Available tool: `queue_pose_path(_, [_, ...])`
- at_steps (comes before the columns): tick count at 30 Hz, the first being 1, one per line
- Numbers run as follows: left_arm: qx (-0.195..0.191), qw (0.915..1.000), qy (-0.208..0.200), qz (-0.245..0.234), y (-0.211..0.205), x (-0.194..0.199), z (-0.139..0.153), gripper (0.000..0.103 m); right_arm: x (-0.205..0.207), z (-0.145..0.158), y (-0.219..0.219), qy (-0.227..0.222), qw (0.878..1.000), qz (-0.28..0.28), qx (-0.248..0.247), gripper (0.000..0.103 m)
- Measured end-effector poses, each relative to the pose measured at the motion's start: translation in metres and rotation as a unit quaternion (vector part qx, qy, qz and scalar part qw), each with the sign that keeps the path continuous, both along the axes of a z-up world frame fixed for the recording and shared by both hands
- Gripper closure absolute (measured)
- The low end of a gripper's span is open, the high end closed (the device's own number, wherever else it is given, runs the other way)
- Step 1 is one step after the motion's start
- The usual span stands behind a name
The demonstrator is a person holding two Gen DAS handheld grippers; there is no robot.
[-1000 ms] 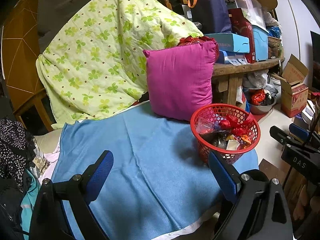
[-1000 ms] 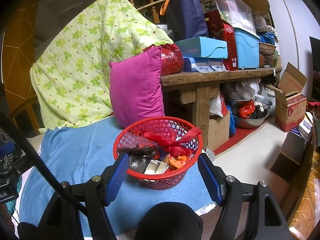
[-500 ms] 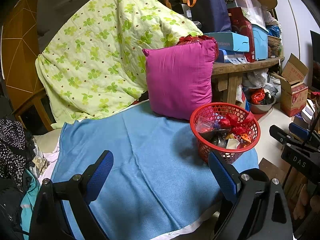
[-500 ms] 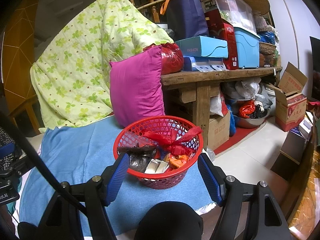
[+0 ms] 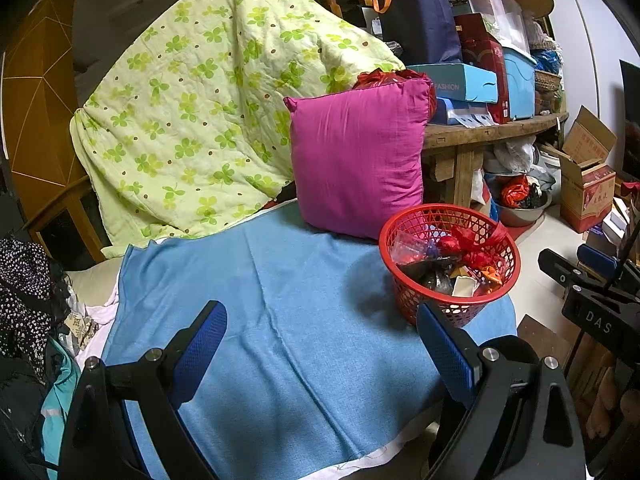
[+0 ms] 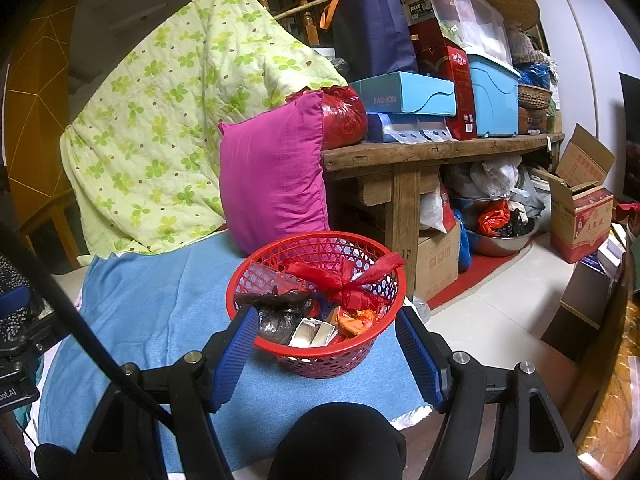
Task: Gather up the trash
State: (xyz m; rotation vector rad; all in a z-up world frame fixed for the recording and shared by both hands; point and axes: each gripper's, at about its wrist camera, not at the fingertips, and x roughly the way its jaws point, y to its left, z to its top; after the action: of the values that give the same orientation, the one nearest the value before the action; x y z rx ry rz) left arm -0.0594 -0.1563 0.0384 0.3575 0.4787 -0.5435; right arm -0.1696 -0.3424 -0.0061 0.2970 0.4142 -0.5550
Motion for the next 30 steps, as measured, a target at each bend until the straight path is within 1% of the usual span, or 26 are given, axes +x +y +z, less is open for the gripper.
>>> queue_pose_path(30, [0.005, 1.0, 0.001, -0.006, 0.0001, 0.0004, -0.0006, 0.007, 0.001, -0.0009, -0.0005, 0.0, 1.0, -0.001, 0.0, 0.029])
